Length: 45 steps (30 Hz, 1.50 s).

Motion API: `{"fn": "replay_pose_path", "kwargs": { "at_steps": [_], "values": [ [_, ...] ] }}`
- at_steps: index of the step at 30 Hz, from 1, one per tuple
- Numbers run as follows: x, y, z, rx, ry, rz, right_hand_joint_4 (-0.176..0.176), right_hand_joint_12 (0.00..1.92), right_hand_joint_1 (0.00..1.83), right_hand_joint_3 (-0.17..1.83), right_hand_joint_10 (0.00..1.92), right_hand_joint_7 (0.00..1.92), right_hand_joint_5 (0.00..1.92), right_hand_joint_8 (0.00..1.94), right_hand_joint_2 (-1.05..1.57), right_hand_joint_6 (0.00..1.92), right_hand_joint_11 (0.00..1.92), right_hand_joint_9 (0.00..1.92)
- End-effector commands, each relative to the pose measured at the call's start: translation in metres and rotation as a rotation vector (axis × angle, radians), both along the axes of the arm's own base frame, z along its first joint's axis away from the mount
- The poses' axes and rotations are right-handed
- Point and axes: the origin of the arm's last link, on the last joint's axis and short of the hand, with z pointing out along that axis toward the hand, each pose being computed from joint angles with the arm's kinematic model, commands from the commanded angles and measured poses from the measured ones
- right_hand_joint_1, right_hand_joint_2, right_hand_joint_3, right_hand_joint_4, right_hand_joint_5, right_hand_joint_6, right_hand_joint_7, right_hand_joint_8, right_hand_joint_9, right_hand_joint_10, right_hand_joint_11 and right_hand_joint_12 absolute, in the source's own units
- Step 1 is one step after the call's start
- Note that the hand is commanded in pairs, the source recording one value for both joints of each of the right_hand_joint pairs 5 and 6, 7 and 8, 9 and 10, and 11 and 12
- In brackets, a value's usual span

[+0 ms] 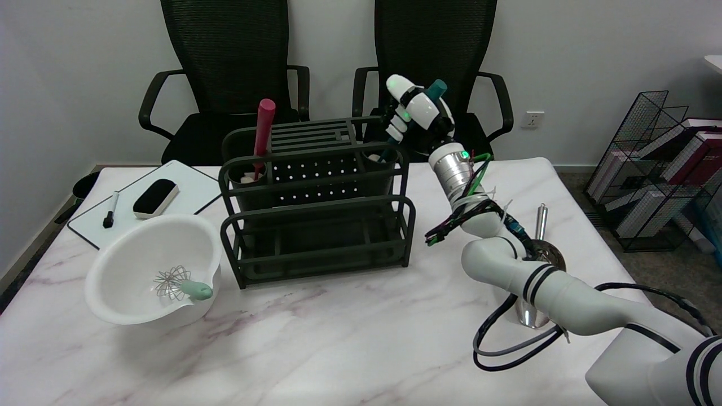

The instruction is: Pick up the blue drink carton.

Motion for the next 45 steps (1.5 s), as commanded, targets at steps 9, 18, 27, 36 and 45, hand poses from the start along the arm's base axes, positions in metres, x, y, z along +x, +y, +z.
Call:
{"fn": "replay_pose_path", "kwargs": {
  "at_steps": [9, 18, 27, 36, 45],
  "values": [
    [0.037, -0.004, 0.015, 0.003, 0.191, -0.003, 0.0, 1.92, 0.97, 0.61, 1.92, 1.92, 1.92, 1.92, 1.48, 1.92, 1.92, 1.92],
    [0.059, -0.002, 0.012, 0.006, 0.22, 0.045, 0.0, 1.92, 0.97, 0.57, 1.92, 1.92, 1.92, 1.92, 1.53, 1.92, 1.92, 1.92],
    [0.091, 0.012, 0.017, -0.026, 0.214, 0.146, 0.0, 1.92, 0.96, 0.56, 1.92, 1.92, 1.92, 1.92, 1.55, 1.92, 1.92, 1.92],
    [0.117, 0.038, 0.025, -0.074, 0.224, 0.236, 0.0, 1.92, 0.98, 0.55, 1.92, 1.92, 1.92, 1.92, 1.57, 1.92, 1.92, 1.92],
    [0.125, 0.079, 0.071, -0.258, 0.285, 0.271, 0.0, 1.92, 0.96, 0.52, 1.92, 1.92, 1.92, 1.92, 1.57, 1.92, 1.92, 1.92]
  ]
}}
